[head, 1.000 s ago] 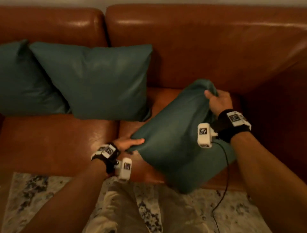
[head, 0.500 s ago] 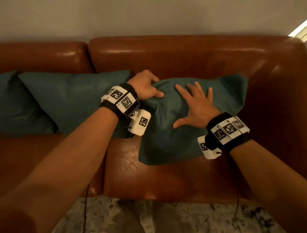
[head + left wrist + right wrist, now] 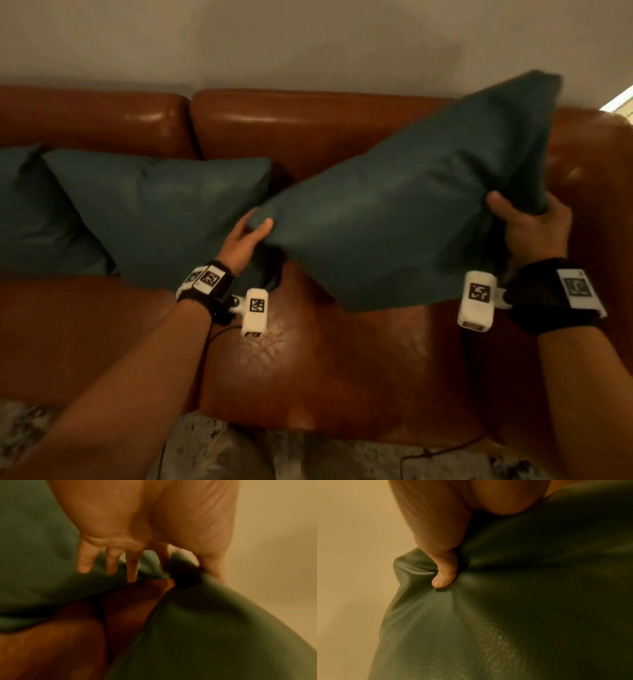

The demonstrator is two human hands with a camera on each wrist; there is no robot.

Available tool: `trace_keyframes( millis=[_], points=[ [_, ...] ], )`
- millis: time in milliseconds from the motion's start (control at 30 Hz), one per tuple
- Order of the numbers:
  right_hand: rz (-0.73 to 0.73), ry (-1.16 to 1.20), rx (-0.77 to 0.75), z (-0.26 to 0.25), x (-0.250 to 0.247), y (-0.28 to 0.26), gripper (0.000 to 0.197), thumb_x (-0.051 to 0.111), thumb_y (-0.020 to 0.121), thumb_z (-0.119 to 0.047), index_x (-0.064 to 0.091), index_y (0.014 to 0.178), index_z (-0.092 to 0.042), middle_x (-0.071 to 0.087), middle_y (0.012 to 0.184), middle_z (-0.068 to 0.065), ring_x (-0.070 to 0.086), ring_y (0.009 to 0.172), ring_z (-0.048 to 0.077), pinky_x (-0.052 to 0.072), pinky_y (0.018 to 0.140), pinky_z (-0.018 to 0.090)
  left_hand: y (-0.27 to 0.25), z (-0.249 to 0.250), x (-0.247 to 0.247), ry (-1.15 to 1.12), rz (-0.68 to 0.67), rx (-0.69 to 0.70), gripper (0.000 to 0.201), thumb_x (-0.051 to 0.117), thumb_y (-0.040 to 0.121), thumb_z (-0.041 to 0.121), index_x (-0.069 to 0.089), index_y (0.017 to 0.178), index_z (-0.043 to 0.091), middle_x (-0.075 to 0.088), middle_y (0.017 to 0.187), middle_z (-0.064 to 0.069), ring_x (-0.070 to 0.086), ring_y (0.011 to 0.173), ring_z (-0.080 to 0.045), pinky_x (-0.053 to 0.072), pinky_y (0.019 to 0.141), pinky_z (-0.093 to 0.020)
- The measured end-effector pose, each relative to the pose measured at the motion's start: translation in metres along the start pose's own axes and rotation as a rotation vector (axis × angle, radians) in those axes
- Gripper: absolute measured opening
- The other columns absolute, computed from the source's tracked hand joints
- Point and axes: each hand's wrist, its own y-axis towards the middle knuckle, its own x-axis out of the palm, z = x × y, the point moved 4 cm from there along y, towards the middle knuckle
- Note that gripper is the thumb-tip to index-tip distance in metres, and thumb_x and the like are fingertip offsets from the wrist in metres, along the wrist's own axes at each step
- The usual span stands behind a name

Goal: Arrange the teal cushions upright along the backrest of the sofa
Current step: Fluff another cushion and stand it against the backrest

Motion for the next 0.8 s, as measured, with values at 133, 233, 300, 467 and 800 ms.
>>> trace_keyframes(
  millis=[133, 233, 300, 467, 800],
  points=[
    [0.036, 0.176, 0.19, 0.052, 0.008, 0.0, 0.025, 0.078, 0.075, -0.026, 0.068, 0.097, -0.02, 0.074, 0.078, -0.018, 0.07, 0.076, -0.001, 0.057, 0.07, 0.023, 0.008, 0.011, 0.031, -0.115, -0.154, 0.04, 0.081, 0.071, 0.07, 0.043, 0.034, 0.141, 0.042, 0.051, 0.137, 0.011, 0.047, 0.126, -0.016, 0.035, 0.101, -0.053],
    [-0.031, 0.049, 0.304, 0.114, 0.019, 0.001, 0.063, 0.081, 0.066, -0.041, 0.063, 0.12, -0.014, 0.073, 0.106, -0.003, 0.068, 0.1, 0.016, 0.058, 0.087, 0.035, 0.029, 0.016, 0.049, -0.073, -0.061, 0.103, 0.095, 0.085, 0.061, 0.026, 0.036, 0.142, 0.033, 0.056, 0.137, 0.002, 0.056, 0.121, -0.019, 0.046, 0.102, -0.049],
    [-0.136, -0.076, 0.412, 0.149, 0.028, 0.002, 0.063, 0.076, 0.08, -0.028, 0.05, 0.135, -0.013, 0.062, 0.129, 0.009, 0.059, 0.118, 0.029, 0.048, 0.102, 0.048, 0.043, 0.003, 0.048, 0.041, 0.022, 0.109, 0.106, 0.089, 0.054, 0.025, 0.032, 0.144, 0.028, 0.054, 0.139, -0.005, 0.054, 0.123, -0.021, 0.046, 0.104, -0.048],
    [-0.05, 0.044, 0.503, 0.173, 0.038, -0.002, 0.061, 0.07, 0.085, -0.022, 0.041, 0.138, -0.03, 0.054, 0.14, 0.006, 0.055, 0.122, 0.031, 0.046, 0.098, 0.054, 0.06, -0.024, 0.043, 0.077, 0.054, 0.045, 0.109, 0.086, 0.061, 0.029, 0.021, 0.148, 0.034, 0.046, 0.146, 0.002, 0.05, 0.124, -0.019, 0.046, 0.101, -0.048],
    [-0.205, -0.134, 0.27, 0.154, 0.074, 0.008, 0.104, 0.091, 0.056, -0.008, 0.03, 0.14, -0.014, 0.051, 0.135, 0.003, 0.052, 0.121, 0.018, 0.039, 0.107, 0.035, 0.061, -0.056, 0.053, 0.196, 0.11, 0.175, 0.132, 0.095, 0.031, 0.045, 0.028, 0.143, 0.027, 0.044, 0.146, 0.003, 0.046, 0.132, -0.015, 0.038, 0.112, -0.039]
  ],
)
